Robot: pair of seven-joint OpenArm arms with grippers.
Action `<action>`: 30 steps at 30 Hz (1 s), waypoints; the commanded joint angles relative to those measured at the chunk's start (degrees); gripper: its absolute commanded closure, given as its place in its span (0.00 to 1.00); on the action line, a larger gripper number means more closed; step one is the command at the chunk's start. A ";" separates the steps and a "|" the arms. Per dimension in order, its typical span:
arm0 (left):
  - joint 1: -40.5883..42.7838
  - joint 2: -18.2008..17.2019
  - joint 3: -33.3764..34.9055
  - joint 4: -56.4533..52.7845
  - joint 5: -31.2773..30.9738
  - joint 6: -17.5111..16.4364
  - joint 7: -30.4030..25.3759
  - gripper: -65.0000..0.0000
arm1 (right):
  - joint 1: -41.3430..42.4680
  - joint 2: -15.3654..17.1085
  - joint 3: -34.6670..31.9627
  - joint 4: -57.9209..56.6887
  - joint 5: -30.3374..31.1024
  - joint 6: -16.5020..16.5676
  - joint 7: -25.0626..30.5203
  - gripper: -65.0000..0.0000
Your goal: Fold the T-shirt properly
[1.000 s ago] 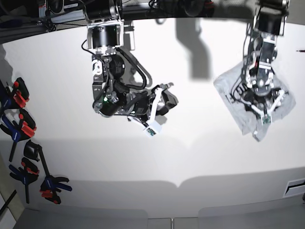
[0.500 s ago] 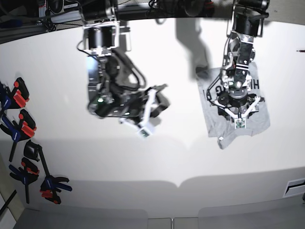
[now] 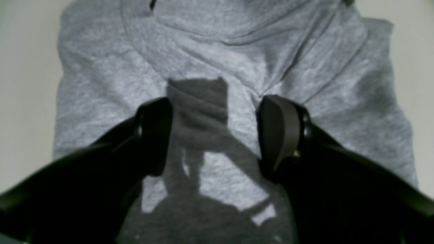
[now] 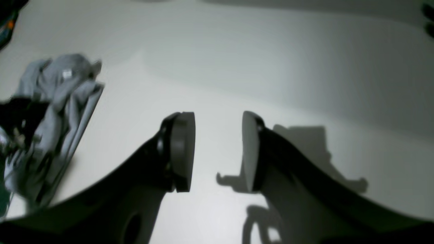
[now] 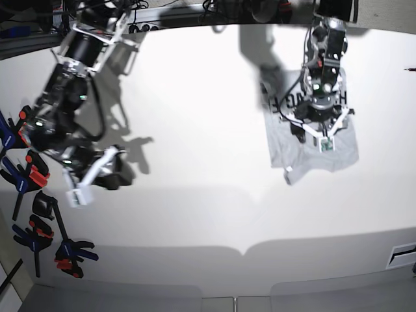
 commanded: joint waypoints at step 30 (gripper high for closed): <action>9.18 -12.66 -1.20 38.91 9.29 2.45 20.94 0.40 | -3.85 9.09 3.74 1.97 13.07 -0.05 -7.50 0.66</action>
